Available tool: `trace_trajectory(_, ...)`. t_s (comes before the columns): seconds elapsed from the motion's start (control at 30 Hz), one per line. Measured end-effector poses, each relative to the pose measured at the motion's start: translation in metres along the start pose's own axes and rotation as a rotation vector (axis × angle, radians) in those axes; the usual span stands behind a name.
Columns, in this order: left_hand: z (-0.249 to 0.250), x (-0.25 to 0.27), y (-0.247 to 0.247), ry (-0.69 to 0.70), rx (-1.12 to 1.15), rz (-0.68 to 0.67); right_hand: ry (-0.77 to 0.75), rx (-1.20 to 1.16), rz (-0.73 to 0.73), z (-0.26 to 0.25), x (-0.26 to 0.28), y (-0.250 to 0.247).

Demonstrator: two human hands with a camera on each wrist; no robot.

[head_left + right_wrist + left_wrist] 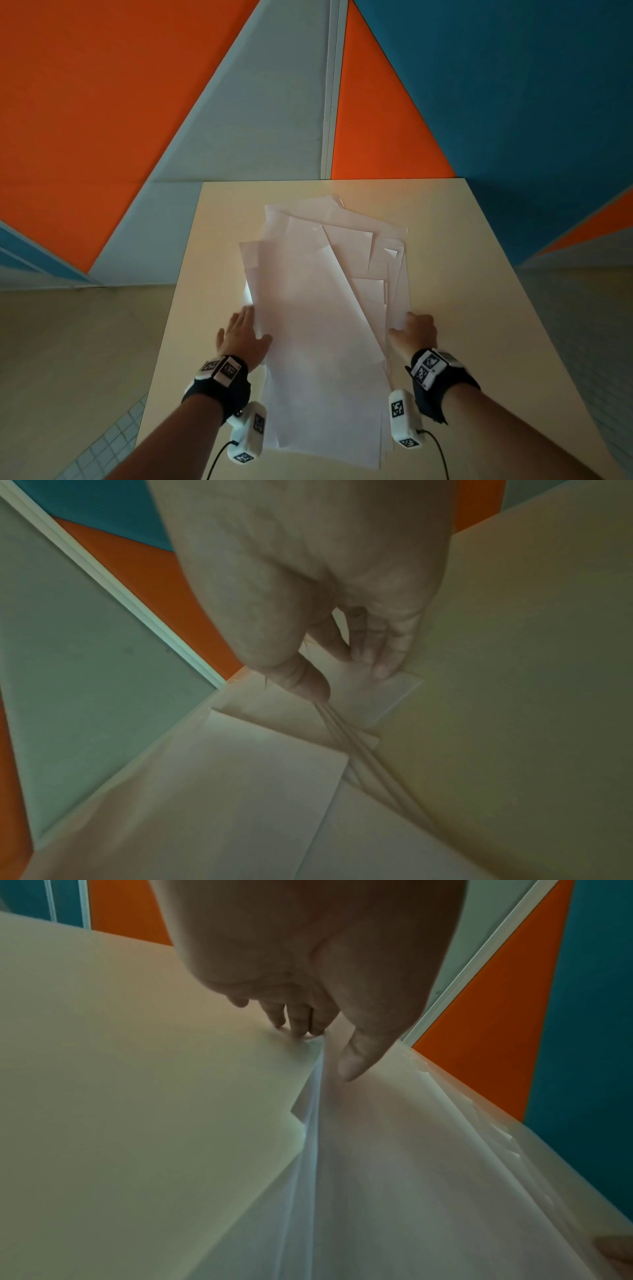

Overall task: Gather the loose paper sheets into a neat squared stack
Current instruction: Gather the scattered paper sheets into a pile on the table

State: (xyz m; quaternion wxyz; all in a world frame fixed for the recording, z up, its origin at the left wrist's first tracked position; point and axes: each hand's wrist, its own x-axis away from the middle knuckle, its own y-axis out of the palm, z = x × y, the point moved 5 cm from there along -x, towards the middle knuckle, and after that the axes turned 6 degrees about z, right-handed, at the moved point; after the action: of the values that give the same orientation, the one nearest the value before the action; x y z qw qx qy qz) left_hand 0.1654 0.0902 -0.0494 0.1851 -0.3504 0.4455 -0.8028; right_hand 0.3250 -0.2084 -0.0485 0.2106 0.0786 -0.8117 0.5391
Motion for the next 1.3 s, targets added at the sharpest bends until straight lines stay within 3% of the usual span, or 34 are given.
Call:
trace_trajectory(0.17,0.002,0.002,-0.014,-0.002,-0.005,0.085,-0.049,-0.111,-0.039,-0.007,0.0,0.011)
trace_trajectory(0.33,-0.009,-0.004,-0.008,0.045,-0.099,-0.054,-0.002,-0.156,-0.011,0.002,0.002,0.008)
trace_trajectory(0.53,-0.01,0.001,-0.007,0.101,-0.079,0.007,-0.068,-0.336,0.015,-0.015,0.02,0.012)
trace_trajectory(0.67,-0.003,-0.004,-0.015,0.076,0.091,0.039,-0.12,-0.319,-0.036,-0.023,0.02,0.011)
trace_trajectory(0.83,-0.005,-0.027,-0.028,-0.098,0.233,0.062,-0.078,-0.228,-0.01,-0.02,0.0,-0.007)
trace_trajectory(1.13,0.018,-0.049,-0.022,-0.069,0.366,-0.018,-0.172,-0.242,-0.098,-0.06,-0.023,0.0)
trace_trajectory(1.3,0.018,-0.063,-0.028,-0.019,0.298,0.026,-0.107,-0.178,-0.026,-0.052,-0.055,-0.01)
